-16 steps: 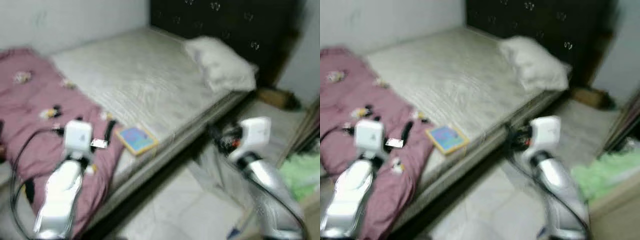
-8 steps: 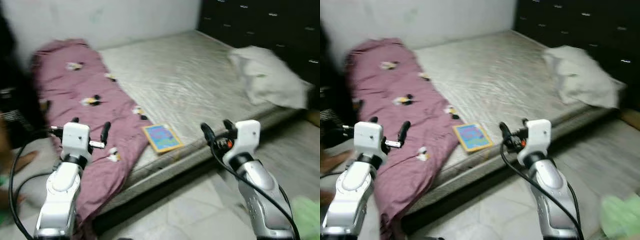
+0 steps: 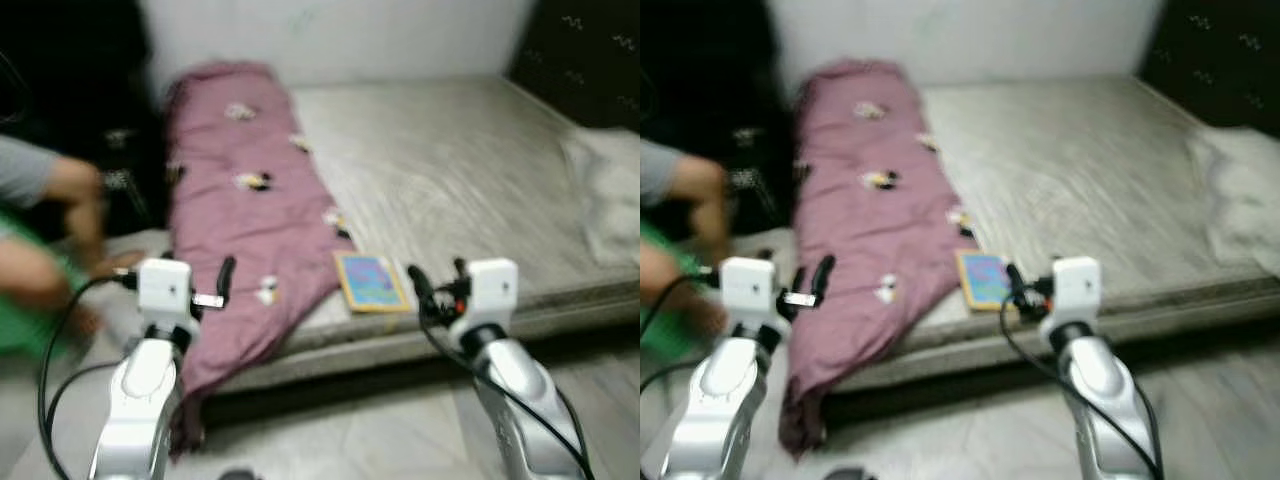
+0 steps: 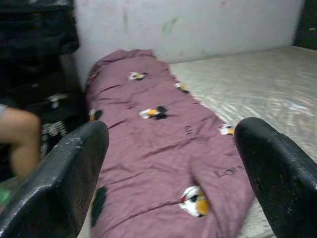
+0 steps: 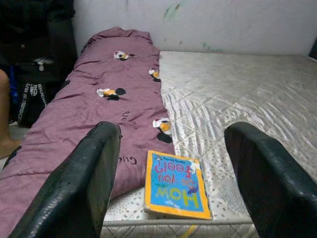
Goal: Clean up the room
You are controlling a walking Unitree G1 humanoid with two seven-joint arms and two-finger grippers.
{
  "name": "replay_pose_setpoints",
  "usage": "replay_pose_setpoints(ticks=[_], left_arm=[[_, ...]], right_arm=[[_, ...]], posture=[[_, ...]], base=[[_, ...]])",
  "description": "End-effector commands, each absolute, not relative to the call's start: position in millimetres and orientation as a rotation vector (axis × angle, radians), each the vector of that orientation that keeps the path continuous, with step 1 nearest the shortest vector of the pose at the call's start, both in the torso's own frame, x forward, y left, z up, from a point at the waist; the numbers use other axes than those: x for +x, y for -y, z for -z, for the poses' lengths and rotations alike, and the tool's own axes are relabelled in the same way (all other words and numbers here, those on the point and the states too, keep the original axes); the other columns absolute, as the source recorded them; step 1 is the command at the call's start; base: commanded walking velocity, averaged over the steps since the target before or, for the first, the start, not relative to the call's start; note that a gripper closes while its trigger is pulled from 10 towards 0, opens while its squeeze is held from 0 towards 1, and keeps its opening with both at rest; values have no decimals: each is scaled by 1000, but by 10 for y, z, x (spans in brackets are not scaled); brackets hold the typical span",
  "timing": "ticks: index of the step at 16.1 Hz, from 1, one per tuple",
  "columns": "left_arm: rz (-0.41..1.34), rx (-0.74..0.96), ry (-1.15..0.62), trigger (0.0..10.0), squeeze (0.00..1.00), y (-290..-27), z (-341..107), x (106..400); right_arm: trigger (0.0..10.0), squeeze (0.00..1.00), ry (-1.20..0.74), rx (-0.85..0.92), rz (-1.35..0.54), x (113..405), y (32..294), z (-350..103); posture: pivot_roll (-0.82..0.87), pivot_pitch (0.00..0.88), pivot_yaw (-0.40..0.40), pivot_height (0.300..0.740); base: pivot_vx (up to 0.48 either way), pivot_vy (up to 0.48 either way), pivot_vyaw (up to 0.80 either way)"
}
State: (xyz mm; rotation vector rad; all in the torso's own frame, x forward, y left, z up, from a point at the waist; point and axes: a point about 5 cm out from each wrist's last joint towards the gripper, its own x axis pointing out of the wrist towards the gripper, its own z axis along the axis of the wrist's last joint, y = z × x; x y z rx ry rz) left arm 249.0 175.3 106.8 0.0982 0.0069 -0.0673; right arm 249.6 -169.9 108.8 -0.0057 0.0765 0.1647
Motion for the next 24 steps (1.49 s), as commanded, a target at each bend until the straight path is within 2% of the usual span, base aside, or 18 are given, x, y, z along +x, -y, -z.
replay_pose_setpoints(ticks=[1,7,10,24], left_arm=[[39,102,0,10000,0,-1823,-1118,2476],[71,85,-21,10000,0,-1797,-1119,2458],[101,62,-10,10000,0,-1807,-1156,2430],[139,39,-22,10000,0,-1771,-1172,2402]], right_arm=[[10000,0,-60,-3,-154,2497,1657,-1100],[10000,0,-55,-9,-93,2452,1683,-1078],[10000,0,-53,1,-29,2462,1737,-1068],[10000,0,-49,-18,-16,2453,1731,-1070]], posture=[[-48,0,-68,740],[-58,0,-53,740],[-49,0,-47,740],[-51,0,-47,740]], base=[[0,0,800],[0,0,800],[0,0,0],[312,0,0]])
